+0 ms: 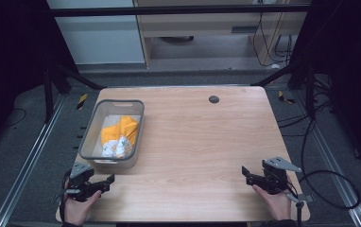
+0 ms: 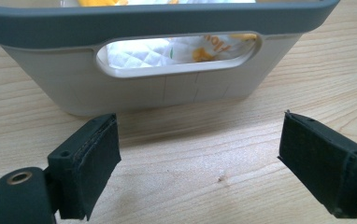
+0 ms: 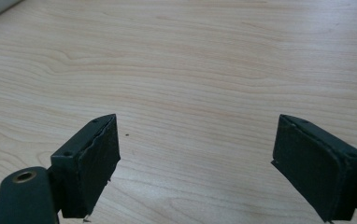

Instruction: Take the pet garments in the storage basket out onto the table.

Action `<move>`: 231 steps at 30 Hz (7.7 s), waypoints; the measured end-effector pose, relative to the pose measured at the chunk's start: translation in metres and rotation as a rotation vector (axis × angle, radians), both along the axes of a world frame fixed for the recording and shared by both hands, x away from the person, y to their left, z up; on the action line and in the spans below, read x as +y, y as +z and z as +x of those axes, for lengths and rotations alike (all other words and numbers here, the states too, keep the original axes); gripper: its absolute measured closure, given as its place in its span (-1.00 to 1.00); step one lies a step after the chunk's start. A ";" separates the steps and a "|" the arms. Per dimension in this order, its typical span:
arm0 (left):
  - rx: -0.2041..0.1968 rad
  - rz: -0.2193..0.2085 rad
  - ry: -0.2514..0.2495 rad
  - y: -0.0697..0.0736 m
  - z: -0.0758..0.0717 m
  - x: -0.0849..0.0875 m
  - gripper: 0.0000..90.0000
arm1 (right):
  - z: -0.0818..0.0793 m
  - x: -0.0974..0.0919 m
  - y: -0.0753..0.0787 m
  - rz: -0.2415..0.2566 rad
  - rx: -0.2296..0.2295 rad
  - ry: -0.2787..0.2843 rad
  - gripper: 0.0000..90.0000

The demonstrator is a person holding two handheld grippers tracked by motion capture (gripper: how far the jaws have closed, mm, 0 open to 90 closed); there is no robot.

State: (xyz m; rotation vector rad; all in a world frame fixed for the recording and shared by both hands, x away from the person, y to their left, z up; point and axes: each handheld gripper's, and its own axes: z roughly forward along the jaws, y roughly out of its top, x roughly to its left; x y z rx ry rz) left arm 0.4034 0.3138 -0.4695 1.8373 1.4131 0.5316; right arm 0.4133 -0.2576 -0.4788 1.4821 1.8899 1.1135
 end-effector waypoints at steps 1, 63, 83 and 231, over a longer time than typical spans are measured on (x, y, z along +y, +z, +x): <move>-0.003 -0.005 0.002 0.001 0.000 0.000 -0.74 | 0.000 0.000 0.000 -0.007 -0.004 -0.003 -0.67; -0.147 -0.033 -0.082 0.076 0.005 -0.013 -0.67 | -0.003 0.008 -0.001 -0.034 -0.020 0.050 -0.69; -0.163 -0.053 -0.089 0.096 0.035 -0.021 -0.67 | -0.002 0.007 -0.002 -0.044 -0.027 0.053 -0.69; 0.148 0.182 -0.107 0.093 0.120 -0.036 0.79 | 0.000 0.011 -0.004 -0.053 -0.002 0.093 -0.68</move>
